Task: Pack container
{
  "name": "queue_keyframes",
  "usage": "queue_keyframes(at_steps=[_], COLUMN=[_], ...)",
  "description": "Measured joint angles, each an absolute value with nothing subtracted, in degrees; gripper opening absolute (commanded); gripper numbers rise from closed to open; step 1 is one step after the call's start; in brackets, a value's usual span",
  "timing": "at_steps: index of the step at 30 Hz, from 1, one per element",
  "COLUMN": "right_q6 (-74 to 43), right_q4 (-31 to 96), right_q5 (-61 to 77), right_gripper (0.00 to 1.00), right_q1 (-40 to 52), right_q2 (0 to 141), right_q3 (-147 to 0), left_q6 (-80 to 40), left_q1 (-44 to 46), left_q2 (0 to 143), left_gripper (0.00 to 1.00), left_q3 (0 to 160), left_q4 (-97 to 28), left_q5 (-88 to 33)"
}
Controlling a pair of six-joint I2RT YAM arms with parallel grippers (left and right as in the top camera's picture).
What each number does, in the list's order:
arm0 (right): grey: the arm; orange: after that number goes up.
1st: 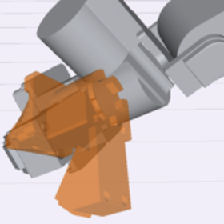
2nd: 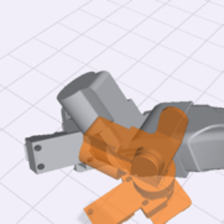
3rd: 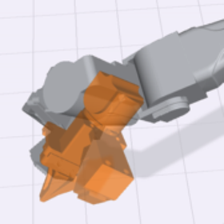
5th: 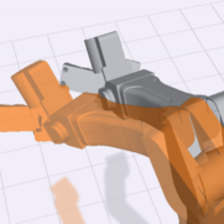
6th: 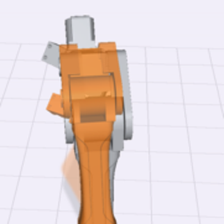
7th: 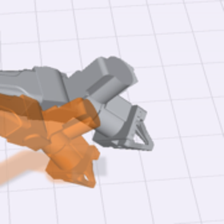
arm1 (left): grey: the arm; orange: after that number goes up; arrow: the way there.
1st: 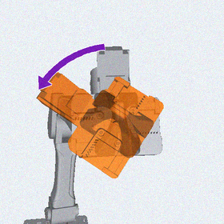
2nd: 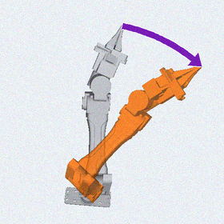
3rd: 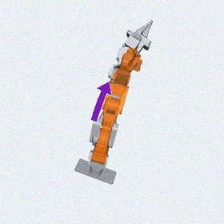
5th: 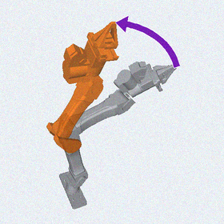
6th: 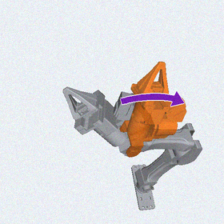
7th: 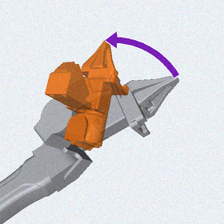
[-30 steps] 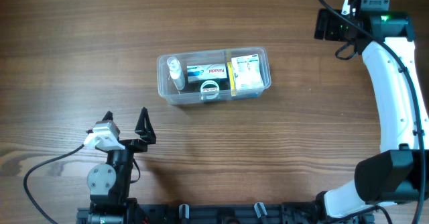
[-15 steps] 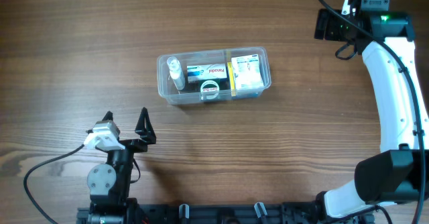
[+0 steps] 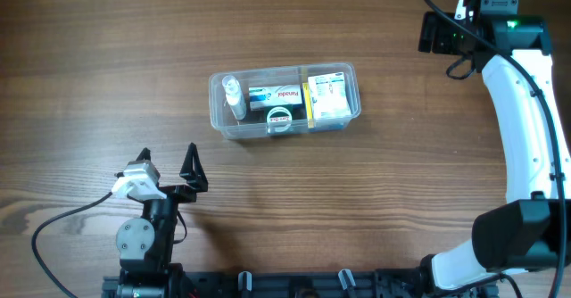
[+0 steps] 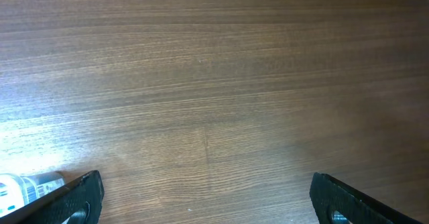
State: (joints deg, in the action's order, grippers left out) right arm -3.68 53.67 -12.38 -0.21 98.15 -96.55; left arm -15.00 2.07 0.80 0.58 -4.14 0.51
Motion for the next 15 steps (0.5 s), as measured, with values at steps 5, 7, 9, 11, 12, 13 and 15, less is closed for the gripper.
queue_keyframes(at_steps=[5, 7, 9, 11, 12, 13, 15], right_q6=[-3.68, -3.66, -3.66, -3.68, -3.68, -3.66, -3.66], right_q4=[53.80, 53.78, 53.76, 53.69, 53.63, 53.60, 53.63], right_q5=[-12.38, -12.34, -12.23, -12.21, -12.21, -12.21, -12.23], right_gripper=[1.00, 1.00, 1.00, 1.00, 1.00, 1.00, 0.99], right_q1=[-0.14, -0.08, -0.01, 0.08, 0.19, 0.23, 0.23], right_q2=[93.17, 89.03, 83.94, 78.54, 75.55, 73.49, 67.57], right_q3=[-95.92, -95.90, -95.90, -95.90, -95.90, -95.90, -95.92], left_q6=[-15.00, -15.00, -15.00, -15.00, -15.00, -15.00, -15.00], left_q1=[2.07, 2.07, 2.07, 2.07, 2.07, 2.07, 2.07], left_q2=[0.80, 0.80, 0.80, 0.80, 0.80, 0.80, 0.80], left_gripper=[1.00, 1.00, 1.00, 1.00, 1.00, 1.00, 1.00], left_q3=[0.58, 0.58, 0.58, 0.58, 0.58, 0.58, 0.58], left_q4=[-4.14, -4.14, -4.14, -4.14, -4.14, -4.14, -4.14], left_q5=[0.51, 0.51, 0.51, 0.51, 0.51, 0.51, 0.51])
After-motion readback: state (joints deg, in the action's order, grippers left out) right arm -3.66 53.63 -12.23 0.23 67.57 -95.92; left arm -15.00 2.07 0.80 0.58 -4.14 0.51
